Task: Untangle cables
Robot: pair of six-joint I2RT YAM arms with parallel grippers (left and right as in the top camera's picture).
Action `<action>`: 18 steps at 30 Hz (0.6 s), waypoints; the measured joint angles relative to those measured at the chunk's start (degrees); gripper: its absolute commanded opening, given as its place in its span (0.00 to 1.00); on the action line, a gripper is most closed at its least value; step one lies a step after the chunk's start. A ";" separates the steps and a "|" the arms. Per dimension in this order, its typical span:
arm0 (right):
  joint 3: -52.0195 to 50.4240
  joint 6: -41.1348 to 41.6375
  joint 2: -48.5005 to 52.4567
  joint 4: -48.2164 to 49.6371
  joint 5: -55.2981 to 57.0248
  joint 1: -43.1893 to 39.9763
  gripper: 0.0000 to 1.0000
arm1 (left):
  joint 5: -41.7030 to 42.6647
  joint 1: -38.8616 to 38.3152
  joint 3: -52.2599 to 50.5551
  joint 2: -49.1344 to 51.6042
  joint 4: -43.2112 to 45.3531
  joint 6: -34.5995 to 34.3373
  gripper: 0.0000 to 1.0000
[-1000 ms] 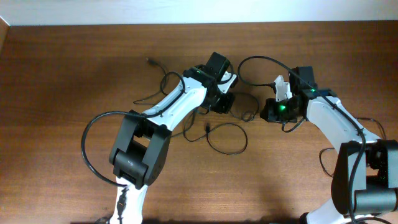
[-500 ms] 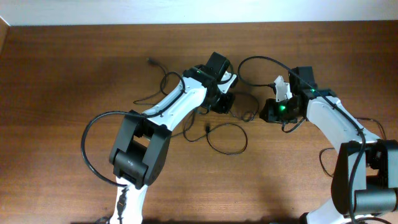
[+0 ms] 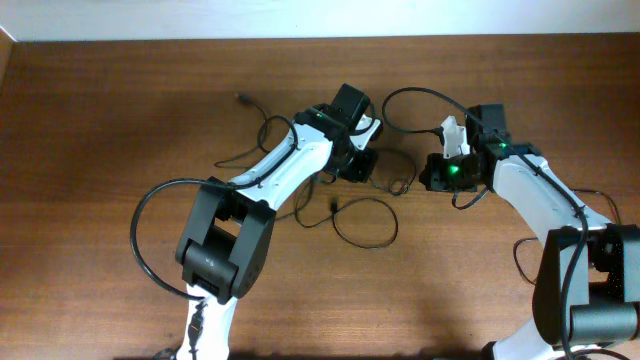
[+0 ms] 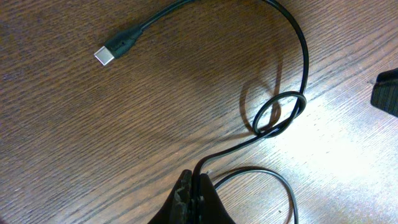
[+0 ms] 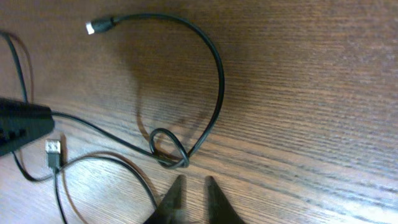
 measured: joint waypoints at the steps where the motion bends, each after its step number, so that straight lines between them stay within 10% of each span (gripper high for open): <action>1: 0.00 -0.17 0.02 -0.02 -0.02 0.00 0.04 | 0.00 0.00 0.00 0.00 0.02 0.00 0.00; 11: -0.04 -0.20 0.33 -2.43 -1.27 0.07 0.31 | -0.02 0.02 0.00 0.00 0.22 0.00 0.00; 18: -0.09 -0.22 0.33 -1.14 -1.77 2.60 0.32 | -0.09 0.02 0.00 0.00 0.24 0.00 0.00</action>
